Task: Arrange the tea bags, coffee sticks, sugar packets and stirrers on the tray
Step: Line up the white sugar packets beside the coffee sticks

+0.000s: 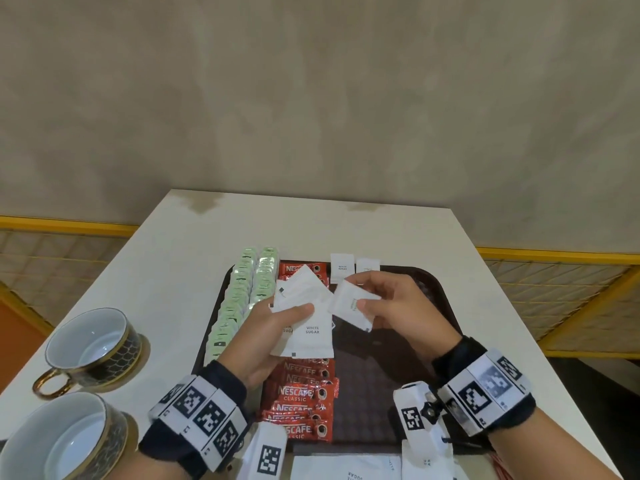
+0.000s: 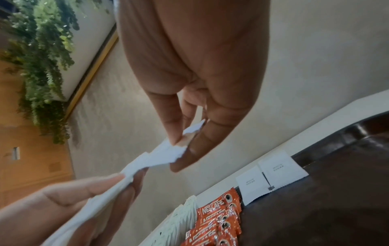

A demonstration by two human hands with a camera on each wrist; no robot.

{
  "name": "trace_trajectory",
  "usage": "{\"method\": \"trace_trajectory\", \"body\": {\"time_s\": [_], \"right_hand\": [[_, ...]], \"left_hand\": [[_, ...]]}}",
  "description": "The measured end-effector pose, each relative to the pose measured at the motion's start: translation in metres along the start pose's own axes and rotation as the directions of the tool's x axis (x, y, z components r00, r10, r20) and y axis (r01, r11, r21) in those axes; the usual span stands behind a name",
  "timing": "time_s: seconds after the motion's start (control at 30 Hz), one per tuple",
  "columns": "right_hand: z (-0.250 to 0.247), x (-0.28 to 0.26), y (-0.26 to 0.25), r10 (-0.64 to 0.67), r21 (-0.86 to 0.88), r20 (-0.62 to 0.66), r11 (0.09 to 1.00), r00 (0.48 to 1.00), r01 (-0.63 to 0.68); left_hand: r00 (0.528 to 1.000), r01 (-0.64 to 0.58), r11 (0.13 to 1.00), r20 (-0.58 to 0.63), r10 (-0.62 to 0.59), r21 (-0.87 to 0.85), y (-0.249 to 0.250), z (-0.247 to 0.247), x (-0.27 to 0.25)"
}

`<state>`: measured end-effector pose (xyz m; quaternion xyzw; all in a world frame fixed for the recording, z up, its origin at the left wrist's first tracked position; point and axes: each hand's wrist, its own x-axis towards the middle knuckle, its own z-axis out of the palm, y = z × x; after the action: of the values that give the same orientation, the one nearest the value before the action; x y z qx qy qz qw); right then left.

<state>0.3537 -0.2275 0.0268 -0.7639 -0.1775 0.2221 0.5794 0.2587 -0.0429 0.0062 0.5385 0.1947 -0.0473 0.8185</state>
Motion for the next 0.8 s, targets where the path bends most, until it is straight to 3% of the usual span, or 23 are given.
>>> {"method": "trace_trajectory", "body": {"time_s": [0.17, 0.33, 0.47, 0.6, 0.8], "right_hand": [[-0.008, -0.009, -0.003, 0.082, 0.156, -0.075, 0.985, 0.994, -0.07], [0.012, -0.027, -0.008, 0.162, 0.275, 0.06, 0.946, 0.985, -0.172], [0.032, -0.033, 0.0, 0.192, 0.245, 0.056, 0.949, 0.98, -0.2], [0.04, -0.034, 0.004, 0.14, 0.231, -0.013, 0.964, 0.99, -0.133], [0.02, -0.024, 0.012, 0.104, 0.121, -0.118, 0.989, 0.988, -0.09]], "left_hand": [[0.999, -0.026, 1.0, -0.047, 0.026, -0.006, -0.001, -0.003, 0.001], [0.993, -0.076, 0.995, -0.1, 0.07, -0.06, -0.004, 0.001, 0.003], [0.984, -0.114, 0.986, -0.148, 0.096, -0.123, -0.007, 0.009, 0.004], [0.979, -0.128, 0.98, -0.177, 0.1, -0.153, -0.012, 0.012, 0.003], [0.974, -0.136, 0.966, -0.206, 0.091, -0.22, -0.007, 0.005, 0.004]]}}
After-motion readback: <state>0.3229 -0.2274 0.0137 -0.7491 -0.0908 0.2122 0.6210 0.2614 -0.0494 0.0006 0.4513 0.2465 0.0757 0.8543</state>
